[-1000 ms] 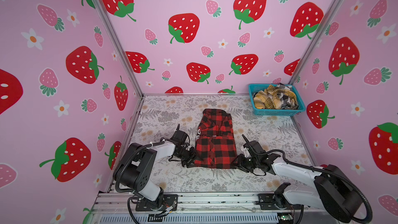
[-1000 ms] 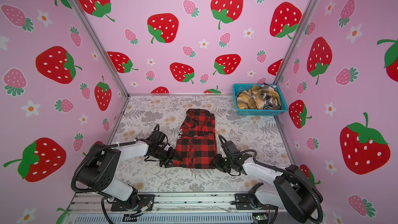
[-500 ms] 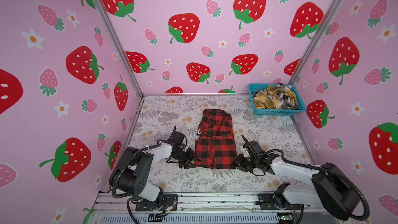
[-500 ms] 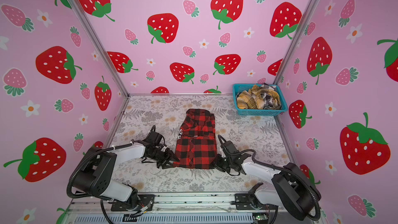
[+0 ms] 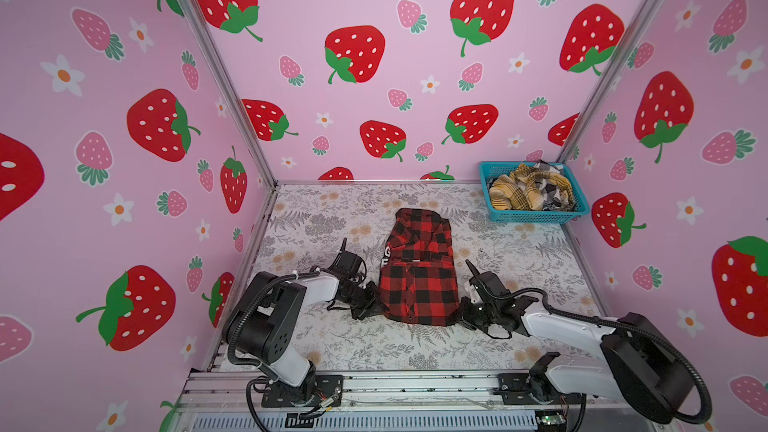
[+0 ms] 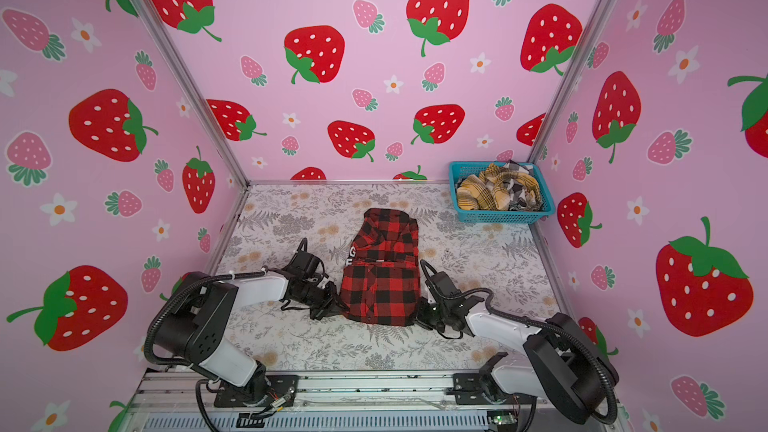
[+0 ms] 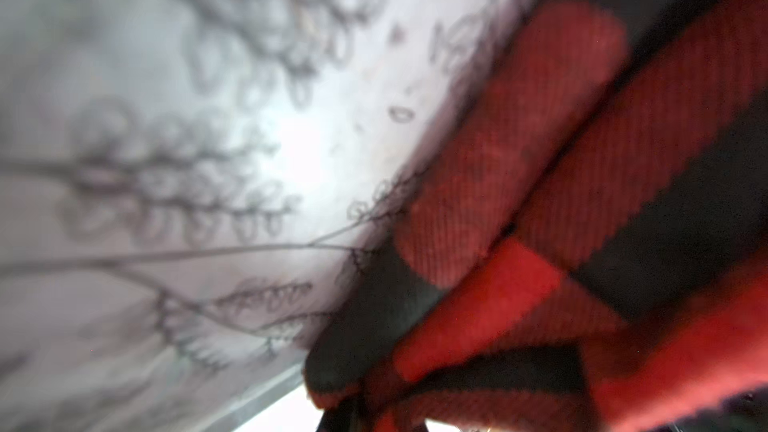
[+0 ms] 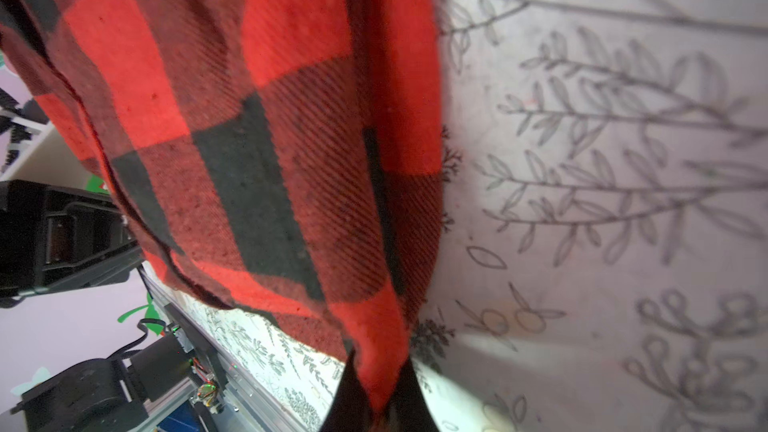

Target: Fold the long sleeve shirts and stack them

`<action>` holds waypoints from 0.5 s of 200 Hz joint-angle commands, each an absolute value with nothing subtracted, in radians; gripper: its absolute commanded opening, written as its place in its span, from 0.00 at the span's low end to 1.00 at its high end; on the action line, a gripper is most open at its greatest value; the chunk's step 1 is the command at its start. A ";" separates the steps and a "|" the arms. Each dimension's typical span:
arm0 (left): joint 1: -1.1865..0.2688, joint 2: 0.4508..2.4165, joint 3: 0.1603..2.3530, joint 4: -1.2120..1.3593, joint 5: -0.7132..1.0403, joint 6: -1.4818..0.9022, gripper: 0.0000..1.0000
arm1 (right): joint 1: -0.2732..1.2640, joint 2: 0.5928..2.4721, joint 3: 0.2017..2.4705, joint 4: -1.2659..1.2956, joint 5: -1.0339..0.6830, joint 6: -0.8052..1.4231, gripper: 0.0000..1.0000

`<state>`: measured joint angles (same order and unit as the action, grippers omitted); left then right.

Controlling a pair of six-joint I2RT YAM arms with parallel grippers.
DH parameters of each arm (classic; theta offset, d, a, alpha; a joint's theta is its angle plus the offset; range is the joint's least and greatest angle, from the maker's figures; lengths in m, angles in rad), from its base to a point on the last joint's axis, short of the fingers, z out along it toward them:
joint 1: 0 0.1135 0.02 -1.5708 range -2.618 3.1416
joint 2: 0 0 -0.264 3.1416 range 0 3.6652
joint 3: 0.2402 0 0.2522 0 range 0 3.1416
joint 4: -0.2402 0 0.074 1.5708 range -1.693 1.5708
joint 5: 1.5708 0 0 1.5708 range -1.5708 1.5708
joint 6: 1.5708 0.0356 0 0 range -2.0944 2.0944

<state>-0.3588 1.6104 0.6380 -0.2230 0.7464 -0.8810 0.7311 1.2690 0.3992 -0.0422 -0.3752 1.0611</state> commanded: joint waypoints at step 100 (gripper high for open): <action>-0.490 1.136 0.521 -0.634 0.652 -1.005 0.00 | 1.177 0.753 0.361 -0.418 -0.087 1.394 0.00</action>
<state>-0.4438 1.2221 0.5552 -0.5358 0.6697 -0.9199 1.0756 0.8345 0.3702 -0.2756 -0.2188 1.2240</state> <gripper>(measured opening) 0.077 0.066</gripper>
